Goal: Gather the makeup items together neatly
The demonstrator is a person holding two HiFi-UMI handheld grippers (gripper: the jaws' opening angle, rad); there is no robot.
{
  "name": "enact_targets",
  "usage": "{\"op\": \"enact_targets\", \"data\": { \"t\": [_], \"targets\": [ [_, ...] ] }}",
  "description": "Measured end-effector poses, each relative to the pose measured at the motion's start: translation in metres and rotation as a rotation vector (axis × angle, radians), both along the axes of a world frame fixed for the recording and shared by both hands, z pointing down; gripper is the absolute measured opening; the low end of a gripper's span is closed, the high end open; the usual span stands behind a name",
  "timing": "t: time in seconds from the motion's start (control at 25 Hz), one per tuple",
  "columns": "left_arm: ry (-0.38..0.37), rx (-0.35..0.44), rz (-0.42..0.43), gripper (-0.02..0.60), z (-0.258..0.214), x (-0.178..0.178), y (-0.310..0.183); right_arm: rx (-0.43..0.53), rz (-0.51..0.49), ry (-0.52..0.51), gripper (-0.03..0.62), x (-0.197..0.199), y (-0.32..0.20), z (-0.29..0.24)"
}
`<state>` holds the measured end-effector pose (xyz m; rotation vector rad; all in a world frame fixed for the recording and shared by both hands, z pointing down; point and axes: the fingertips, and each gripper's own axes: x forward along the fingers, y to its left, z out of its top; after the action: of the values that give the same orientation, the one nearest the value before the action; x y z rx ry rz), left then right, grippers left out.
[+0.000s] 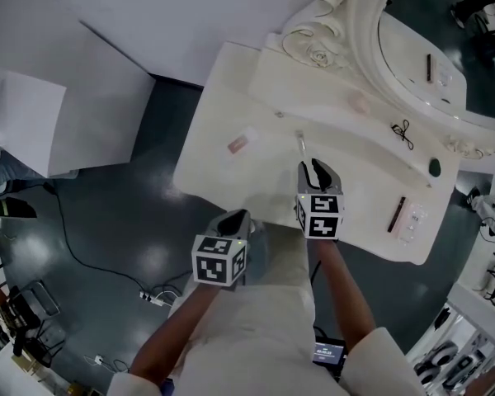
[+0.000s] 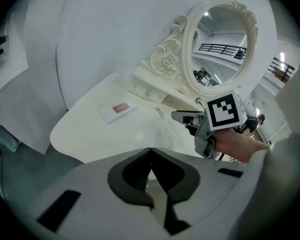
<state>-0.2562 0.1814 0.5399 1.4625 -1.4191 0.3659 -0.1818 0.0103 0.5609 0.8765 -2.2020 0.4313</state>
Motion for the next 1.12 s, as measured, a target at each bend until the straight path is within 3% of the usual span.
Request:
{"op": "enact_targets", "data": {
  "t": [1.12],
  "targets": [
    [-0.004, -0.043, -0.005, 0.009, 0.02, -0.008, -0.003, -0.034, -0.01, 0.066, 0.071, -0.014, -0.032, 0.05]
  ]
}}
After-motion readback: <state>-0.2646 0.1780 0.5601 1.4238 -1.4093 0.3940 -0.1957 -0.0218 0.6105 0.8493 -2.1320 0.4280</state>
